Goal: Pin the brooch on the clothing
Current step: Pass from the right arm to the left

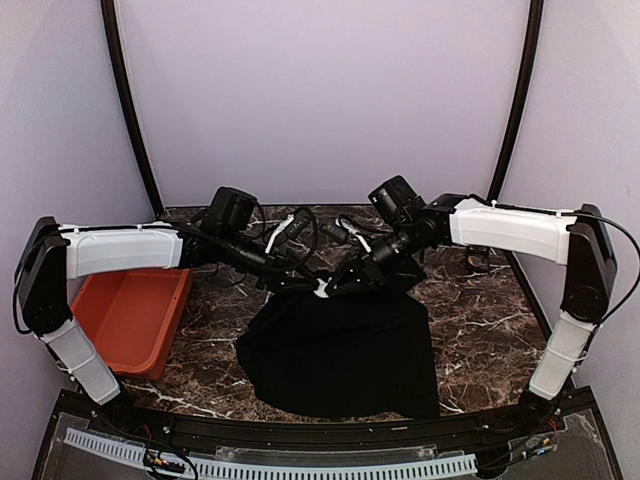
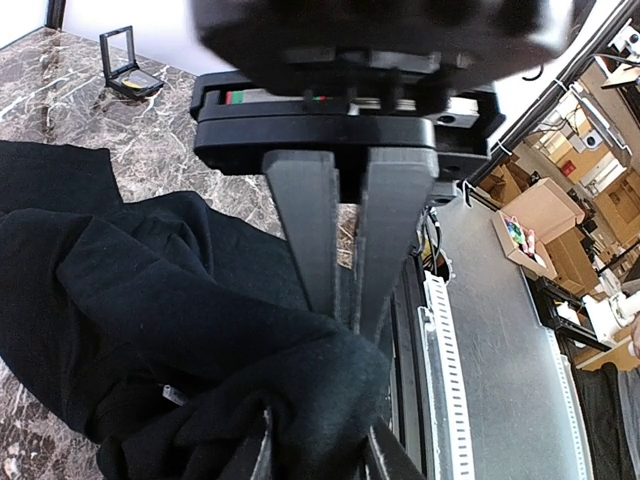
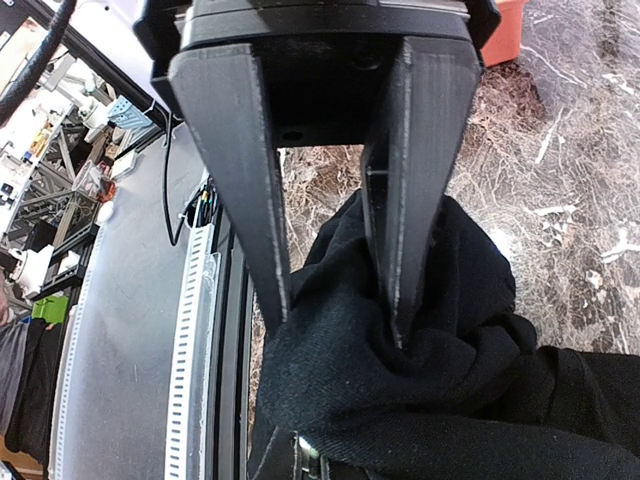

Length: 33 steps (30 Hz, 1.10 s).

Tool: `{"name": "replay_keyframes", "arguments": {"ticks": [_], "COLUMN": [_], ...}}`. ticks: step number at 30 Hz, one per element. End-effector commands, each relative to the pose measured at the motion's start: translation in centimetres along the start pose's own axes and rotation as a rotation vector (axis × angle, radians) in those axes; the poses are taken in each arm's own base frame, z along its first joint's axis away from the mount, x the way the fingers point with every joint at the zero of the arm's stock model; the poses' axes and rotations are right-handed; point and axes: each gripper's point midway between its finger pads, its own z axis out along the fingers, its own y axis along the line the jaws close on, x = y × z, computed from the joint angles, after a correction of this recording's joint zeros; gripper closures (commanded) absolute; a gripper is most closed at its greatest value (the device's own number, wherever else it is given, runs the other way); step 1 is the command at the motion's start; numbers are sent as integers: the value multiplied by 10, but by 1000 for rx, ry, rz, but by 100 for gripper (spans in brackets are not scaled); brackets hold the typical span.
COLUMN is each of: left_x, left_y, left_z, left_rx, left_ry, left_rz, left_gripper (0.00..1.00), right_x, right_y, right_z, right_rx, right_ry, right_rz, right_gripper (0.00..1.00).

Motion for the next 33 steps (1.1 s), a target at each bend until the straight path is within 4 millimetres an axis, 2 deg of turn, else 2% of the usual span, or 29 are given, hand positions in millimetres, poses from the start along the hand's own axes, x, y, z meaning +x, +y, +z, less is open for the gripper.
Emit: {"name": "replay_keyframes", "arguments": {"ticks": [1, 7, 11, 14, 21, 28, 33], "left_x": [-5, -4, -2, 0, -1, -14, -29], "left_y": [-1, 1, 4, 7, 12, 14, 12], "left_z": [-2, -1, 1, 2, 3, -4, -12], "left_rx": [-4, -2, -7, -21, -37, -101, -135], "left_ry": [-9, -9, 0, 8, 8, -86, -173], "left_rz": [4, -7, -18, -23, -45, -23, 4], "left_gripper": [74, 78, 88, 98, 99, 99, 99], "right_x": [-14, -12, -13, -15, -17, -14, -22], "right_y": [12, 10, 11, 10, 9, 5, 12], "right_z": [-8, -5, -4, -5, -5, -7, -15], "right_rx": [-34, -28, -21, -11, -2, 1, -50], "right_ry": [-50, -39, -35, -36, -47, -69, -162], "right_rz": [-60, -54, -59, -58, -49, 4, 14], "right_gripper": [100, 100, 100, 100, 100, 83, 77]}}
